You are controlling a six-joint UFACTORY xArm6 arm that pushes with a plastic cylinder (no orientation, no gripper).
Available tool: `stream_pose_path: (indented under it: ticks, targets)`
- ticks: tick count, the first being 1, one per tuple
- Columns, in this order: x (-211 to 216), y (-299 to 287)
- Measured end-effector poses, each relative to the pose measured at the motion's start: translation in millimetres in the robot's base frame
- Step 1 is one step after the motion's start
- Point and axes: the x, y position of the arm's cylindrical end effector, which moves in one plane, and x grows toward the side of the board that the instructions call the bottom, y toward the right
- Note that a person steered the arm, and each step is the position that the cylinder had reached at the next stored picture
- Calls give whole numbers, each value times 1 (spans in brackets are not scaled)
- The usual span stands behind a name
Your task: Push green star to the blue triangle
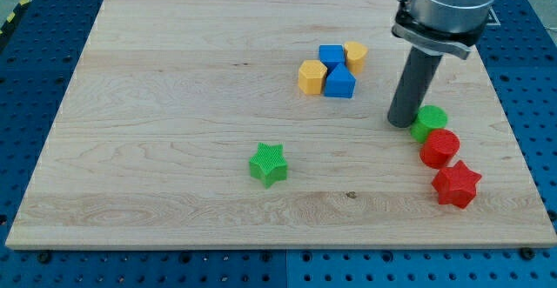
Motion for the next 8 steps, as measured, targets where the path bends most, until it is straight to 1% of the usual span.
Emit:
stream_pose_path:
  ticks: [1,2,3,4,5,6,7,8]
  targets:
    - [0,5]
    - [0,-21]
    - [1,-73]
    - [38,-101]
    - [84,-131]
    - [115,-179]
    - [118,-232]
    - [117,-234]
